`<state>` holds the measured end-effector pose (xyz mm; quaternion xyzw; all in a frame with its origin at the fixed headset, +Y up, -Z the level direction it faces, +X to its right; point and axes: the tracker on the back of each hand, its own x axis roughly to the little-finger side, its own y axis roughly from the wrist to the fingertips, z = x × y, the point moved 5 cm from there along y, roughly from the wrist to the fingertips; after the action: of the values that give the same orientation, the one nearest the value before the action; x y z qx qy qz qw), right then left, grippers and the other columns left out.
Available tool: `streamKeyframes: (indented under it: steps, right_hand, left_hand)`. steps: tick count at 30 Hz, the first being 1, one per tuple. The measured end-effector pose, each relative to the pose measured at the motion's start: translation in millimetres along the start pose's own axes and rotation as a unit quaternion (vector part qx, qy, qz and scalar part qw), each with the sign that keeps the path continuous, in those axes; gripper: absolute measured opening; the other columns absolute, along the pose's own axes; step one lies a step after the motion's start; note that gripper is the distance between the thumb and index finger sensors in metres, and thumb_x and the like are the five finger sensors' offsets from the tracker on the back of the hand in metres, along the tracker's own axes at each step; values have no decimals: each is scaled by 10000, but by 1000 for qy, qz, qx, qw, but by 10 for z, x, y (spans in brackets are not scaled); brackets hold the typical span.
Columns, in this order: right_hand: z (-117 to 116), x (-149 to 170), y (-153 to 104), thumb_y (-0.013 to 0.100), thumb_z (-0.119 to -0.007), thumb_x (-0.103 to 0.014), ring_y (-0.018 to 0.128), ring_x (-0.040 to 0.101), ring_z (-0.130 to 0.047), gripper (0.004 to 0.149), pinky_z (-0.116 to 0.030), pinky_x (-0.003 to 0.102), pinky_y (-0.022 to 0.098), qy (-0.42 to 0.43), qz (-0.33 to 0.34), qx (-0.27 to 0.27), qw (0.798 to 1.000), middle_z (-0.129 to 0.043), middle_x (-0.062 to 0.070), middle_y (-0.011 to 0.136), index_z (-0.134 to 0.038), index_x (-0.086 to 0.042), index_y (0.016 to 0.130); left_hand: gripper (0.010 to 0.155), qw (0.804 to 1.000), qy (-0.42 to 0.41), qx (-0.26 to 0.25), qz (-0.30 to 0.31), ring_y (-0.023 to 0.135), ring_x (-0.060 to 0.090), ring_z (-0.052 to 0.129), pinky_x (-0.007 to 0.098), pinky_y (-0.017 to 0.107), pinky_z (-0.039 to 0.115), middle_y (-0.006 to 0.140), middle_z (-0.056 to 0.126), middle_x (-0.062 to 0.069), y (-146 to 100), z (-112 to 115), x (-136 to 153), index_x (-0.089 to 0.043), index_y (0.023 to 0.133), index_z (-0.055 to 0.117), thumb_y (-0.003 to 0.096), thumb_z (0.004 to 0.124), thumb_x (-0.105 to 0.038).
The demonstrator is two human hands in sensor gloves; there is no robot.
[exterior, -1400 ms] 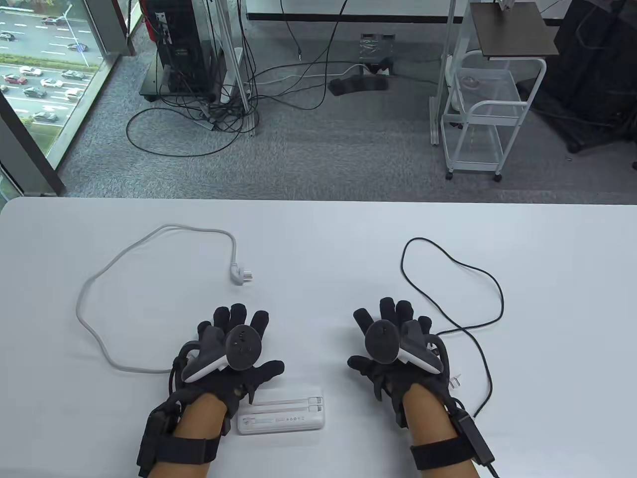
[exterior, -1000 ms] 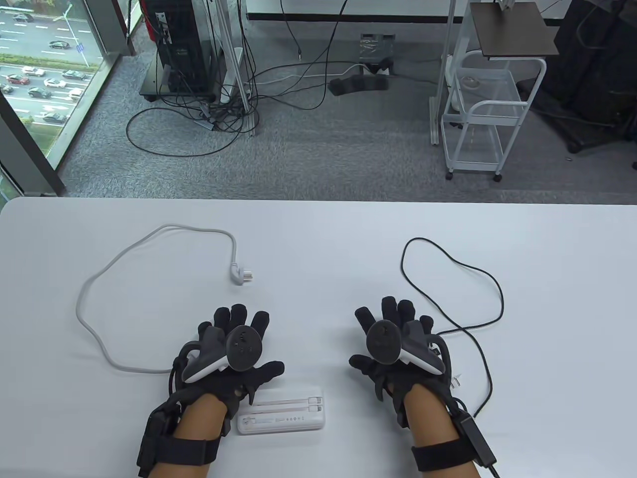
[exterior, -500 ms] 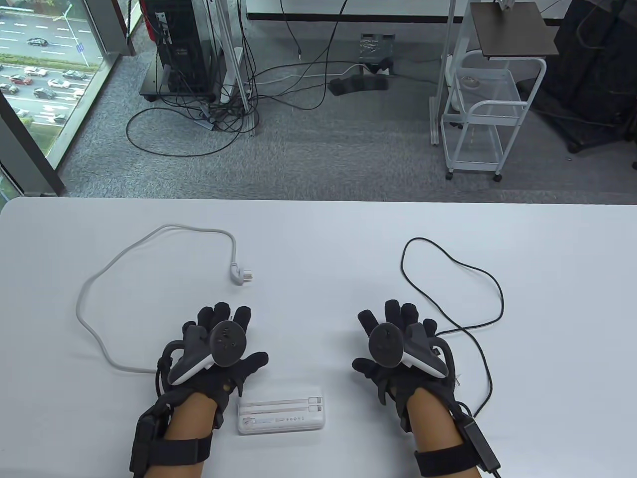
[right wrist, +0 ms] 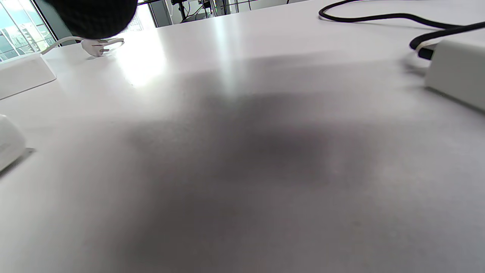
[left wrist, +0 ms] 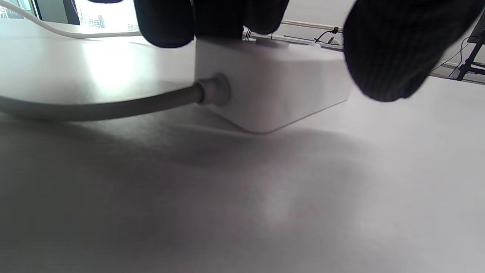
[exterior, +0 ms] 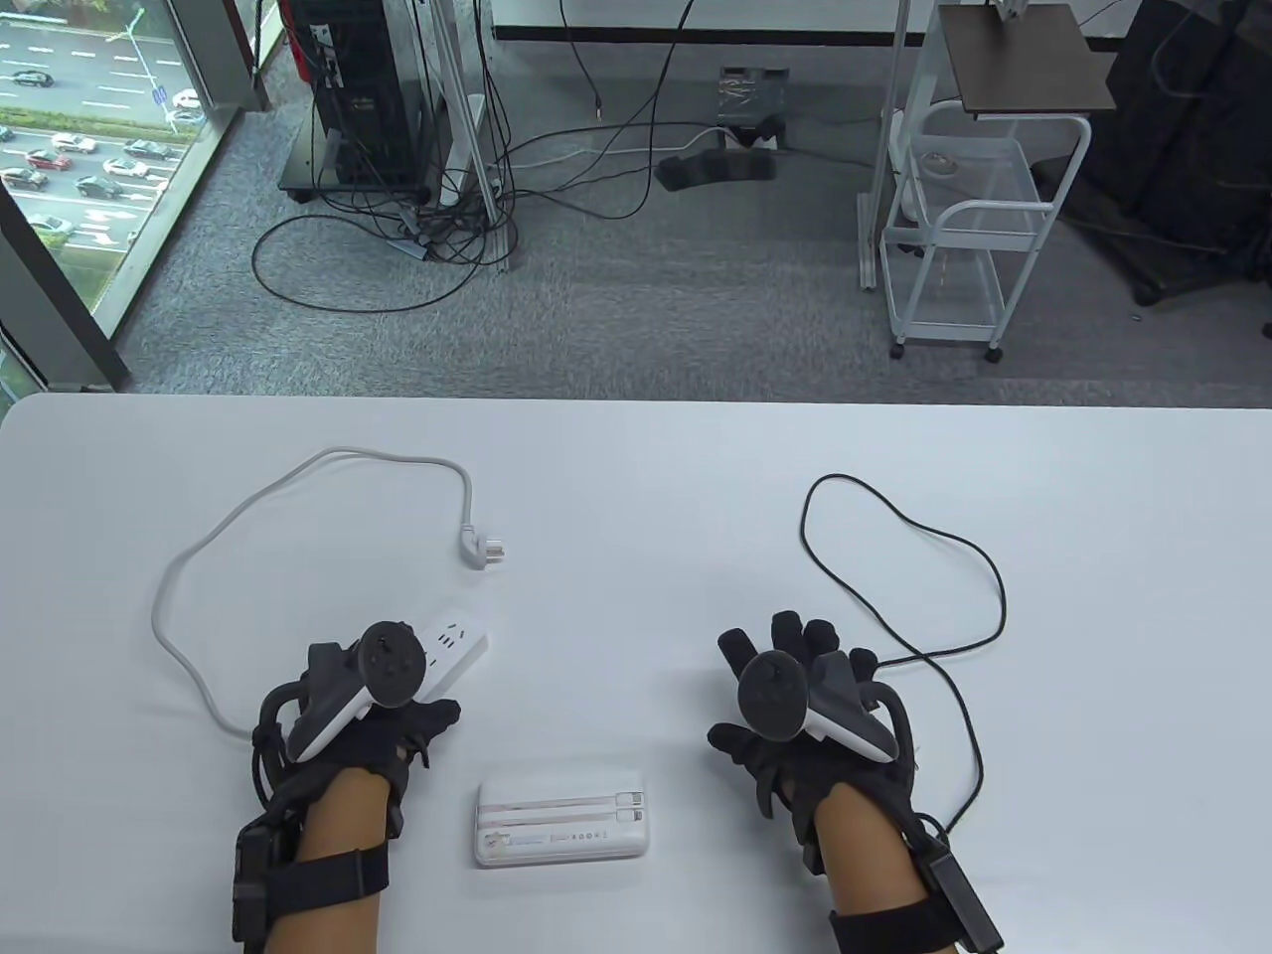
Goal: Charge the battery pack
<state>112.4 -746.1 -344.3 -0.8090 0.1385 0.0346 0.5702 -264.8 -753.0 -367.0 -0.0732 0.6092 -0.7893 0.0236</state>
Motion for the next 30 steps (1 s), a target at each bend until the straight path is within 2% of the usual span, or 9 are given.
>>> streamKeyframes:
  steps: [9,24,28,30]
  right_hand:
    - [3,8,-18,471,-642,-580,990,607,-71,853,-147,834,627,1,-5,-5,1000,40,250,1114,-57,-322,1036]
    - [-2,-14,-22,471,-643,-578,991,608,-78,849,-151,834,627,-2,-3,-10,1000,35,252,1115,-65,-322,1039]
    - [5,-9,-21,471,-644,-578,992,607,-82,848,-152,834,628,3,-2,-8,1000,30,250,1117,-67,-322,1039]
    - [6,-5,-21,472,-644,-577,992,607,-82,850,-152,834,628,5,-3,-7,1000,30,251,1117,-64,-322,1039]
  left_hand:
    - [909,1000,-9,-7,-12,962,444,718,674,693,532,1076,679,137,27,8,55,-133,1144,499,441,878,-566]
    - [824,999,-41,-23,-1,920,435,804,673,685,571,1054,754,163,48,-12,88,-126,1124,585,455,857,-523]
    - [816,997,-67,-16,27,951,417,787,679,691,563,1078,741,134,17,-76,-26,-165,1133,579,454,862,-518]
    - [820,997,-57,-10,54,966,384,789,675,696,563,1086,747,92,-11,-107,-184,-202,1136,577,446,876,-529]
